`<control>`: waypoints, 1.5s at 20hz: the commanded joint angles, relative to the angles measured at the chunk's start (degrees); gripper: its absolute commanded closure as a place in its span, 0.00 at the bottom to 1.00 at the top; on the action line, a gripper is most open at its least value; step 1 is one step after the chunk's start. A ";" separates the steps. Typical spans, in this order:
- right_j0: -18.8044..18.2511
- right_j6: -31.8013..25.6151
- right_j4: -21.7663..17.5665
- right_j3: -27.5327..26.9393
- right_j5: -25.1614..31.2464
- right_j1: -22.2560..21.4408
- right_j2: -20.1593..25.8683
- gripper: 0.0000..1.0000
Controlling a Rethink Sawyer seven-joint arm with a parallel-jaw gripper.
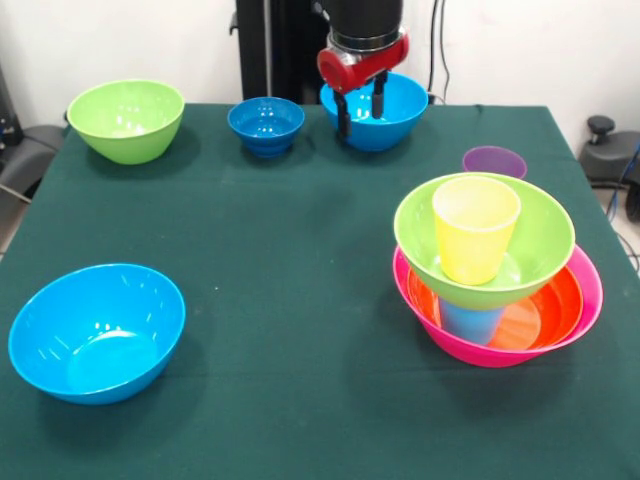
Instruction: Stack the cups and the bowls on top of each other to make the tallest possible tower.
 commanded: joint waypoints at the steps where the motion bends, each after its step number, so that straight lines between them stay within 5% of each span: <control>1: -0.88 -2.49 -5.86 -0.48 -0.77 4.00 4.22 0.00; 18: 6.16 -1.92 -6.30 -6.34 3.68 11.63 5.04 0.00; 30: 2.37 -5.31 -5.57 -4.13 6.85 9.13 6.71 0.00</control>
